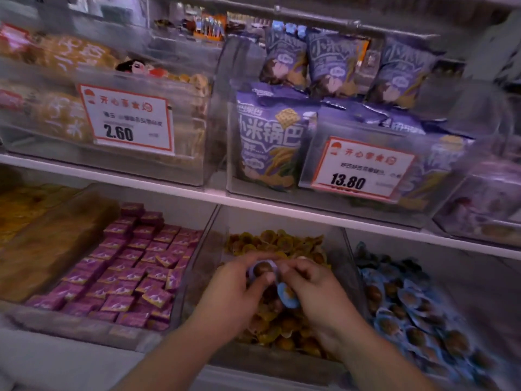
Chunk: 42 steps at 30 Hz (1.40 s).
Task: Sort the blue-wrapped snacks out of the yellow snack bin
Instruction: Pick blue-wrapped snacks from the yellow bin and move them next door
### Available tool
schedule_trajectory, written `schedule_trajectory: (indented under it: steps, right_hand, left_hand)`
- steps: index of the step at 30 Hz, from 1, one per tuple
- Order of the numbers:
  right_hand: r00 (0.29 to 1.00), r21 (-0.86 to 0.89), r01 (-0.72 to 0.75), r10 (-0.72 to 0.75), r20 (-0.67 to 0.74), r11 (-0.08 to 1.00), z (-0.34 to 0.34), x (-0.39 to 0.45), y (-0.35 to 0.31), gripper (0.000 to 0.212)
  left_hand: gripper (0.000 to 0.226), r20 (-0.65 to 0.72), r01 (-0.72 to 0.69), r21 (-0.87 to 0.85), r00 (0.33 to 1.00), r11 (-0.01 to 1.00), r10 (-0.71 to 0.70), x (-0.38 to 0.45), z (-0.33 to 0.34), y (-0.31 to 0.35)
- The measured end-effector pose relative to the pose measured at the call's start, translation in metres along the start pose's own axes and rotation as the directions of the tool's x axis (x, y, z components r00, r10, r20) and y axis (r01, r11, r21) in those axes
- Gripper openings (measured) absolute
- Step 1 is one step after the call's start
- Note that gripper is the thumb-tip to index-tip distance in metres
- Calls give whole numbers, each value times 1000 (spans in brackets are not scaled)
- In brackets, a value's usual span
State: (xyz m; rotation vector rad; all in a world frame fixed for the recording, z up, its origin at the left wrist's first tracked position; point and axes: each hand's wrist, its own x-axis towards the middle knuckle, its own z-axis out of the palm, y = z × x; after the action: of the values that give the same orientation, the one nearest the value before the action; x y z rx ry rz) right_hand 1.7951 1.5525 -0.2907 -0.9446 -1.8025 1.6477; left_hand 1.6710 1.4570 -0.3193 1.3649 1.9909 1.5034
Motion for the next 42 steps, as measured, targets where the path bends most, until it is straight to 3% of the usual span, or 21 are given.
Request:
schedule_trajectory:
  steps: [2,5,8,10,13,16,19,21,23,25,27,30,33,35,37,39,42]
  right_hand:
    - [988,212,-147,152,-8,966,-5,-1,-4,22]
    - [933,346,-356,348,86,868,-16,-2,-10,31]
    - [916,425,-389,295,271,817,-18,-5,-16,46]
    - [933,434,-324,208,293,841,-19,-9,-19,41]
    - [987,310,-152,126,101,939,-28,-15,-20,18]
    - [999,189,53,-53,-4,981,-54,-19,-23,16]
    - [957,-118,218,-236,-172,969,-93,-16,-29,23]
    - [918,-348,193,-295,-266,917,-121,-6,-23,26]
    - [927,-587,40,-249,-281,809,-147,3,-8,46]
    - [922,-790,-67,-264,-282,609,-160,5,3,50]
    - [865,-802,37,-421,-273,596,-153,-1,-1,37]
    - [796,-749,339,-598,-94,569,-110,-7,-18,33]
    - [835,-647,540,-443,327,539,-39,8,-28,34]
    - [798,-656,596,-248,550,463,7,36,-23,33]
    - [790,-741,590,-38,612,320,34,71,-11,35]
    - [792,-806,567,158,590,170,37,100,4,41]
    - [798,-843,529,281,533,99,23,120,7,61]
  left_hand:
    - [28,-57,-9,50,998,999,12,0,-4,-2]
    - [29,-150,-45,63,987,997,54,0,0,5]
    - [35,-154,-132,147,976,980,155,-2,13,19]
    - [40,-101,-203,220,968,954,230,-1,22,26]
    - [55,71,-247,180,969,952,238,-1,29,30]
    - [62,218,-278,72,941,958,257,-3,31,27]
    - [49,162,-270,229,958,935,237,0,25,17]
    - [37,148,-189,356,978,915,145,8,16,5]
    - [33,187,-52,461,981,886,-40,12,7,-2]
    - [43,252,-14,658,947,753,-201,10,4,-3]
    - [52,302,-70,761,918,644,-256,7,6,-2]
    - [54,342,-131,770,911,624,-231,3,4,1]
    - [57,344,-169,795,917,583,-202,-7,-5,1]
    - [53,336,-170,798,922,579,-191,-14,-9,0]
    - [50,340,-166,783,921,599,-189,-19,-11,-1]
    - [46,338,-167,778,924,605,-180,-22,-14,0]
    - [40,337,-147,763,922,630,-192,-23,-15,1]
